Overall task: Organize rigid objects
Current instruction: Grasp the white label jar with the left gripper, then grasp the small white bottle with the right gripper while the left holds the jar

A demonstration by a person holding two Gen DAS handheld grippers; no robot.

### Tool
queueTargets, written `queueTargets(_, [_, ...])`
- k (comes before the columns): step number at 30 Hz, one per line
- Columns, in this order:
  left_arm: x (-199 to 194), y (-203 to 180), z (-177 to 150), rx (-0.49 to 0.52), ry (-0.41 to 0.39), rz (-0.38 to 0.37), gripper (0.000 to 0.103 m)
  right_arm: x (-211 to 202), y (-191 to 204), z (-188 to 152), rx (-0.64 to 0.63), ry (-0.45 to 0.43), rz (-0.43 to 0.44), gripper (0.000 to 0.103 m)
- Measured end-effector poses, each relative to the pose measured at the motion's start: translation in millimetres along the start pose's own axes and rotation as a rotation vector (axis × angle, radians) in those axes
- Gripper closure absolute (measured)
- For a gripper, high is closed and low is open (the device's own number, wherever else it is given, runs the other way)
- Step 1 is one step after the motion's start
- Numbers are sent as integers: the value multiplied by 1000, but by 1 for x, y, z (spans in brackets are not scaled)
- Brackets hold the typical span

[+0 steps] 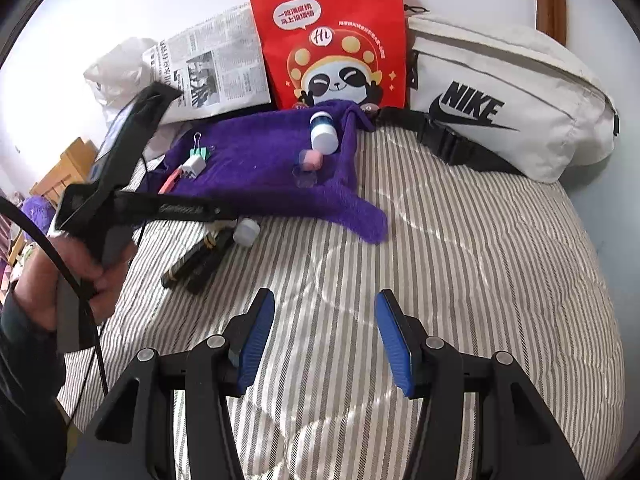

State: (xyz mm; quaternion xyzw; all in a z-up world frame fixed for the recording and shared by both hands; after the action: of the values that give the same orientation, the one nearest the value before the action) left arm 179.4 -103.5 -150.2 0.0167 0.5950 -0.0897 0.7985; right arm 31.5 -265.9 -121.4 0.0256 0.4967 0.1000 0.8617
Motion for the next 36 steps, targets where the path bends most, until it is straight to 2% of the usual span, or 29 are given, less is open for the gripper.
queueTargets(4, [12, -1, 2, -26, 23, 34, 52, 3, -4, -5, 13, 20, 29, 50])
queueTargets(8, [11, 2, 0, -21, 38, 72, 58, 3, -9, -9, 26, 17, 34, 50])
queueTargets(14, [11, 7, 5, -68, 43, 60, 58, 8, -9, -11, 29, 27, 41, 50])
queueTargets(15, [12, 7, 5, -73, 38, 68, 60, 9, -8, -11, 27, 29, 41, 50])
queueTargets(16, [12, 7, 4, -77, 33, 79, 70, 10, -7, -10, 25, 31, 40, 50])
queueTargets(17, [11, 9, 3, -80, 28, 89, 72, 11, -5, -10, 21, 32, 41, 50])
queueTargets(19, [7, 20, -1, -93, 23, 22, 72, 11, -2, -11, 16, 34, 46, 50])
queueTargets(20, [5, 25, -3, -101, 22, 13, 72, 11, 0, -11, 12, 33, 50, 50])
queueTargets(27, [-24, 83, -37, -124, -24, 52, 72, 19, 18, -4, -27, 38, 44, 50])
queueTargets(31, [-32, 107, -60, -103, -34, 111, 72, 27, 30, 4, -43, 40, 36, 50])
queueTargets(36, [-34, 131, -92, -117, -37, 131, 72, 33, 42, 16, -47, 17, 45, 50])
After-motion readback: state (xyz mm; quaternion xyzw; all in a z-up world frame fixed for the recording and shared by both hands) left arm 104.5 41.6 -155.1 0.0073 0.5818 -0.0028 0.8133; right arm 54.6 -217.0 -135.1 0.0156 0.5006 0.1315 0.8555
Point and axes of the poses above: each gripper's, at about its wrist camera, not at the fingertips, and x roughly the way its jaws point, y to its left, z to its top, the point moved 2 cm from there along x, roughly the way its jaws point, and after that the axes turned 9 degrees about y, right-handed, at the moved point
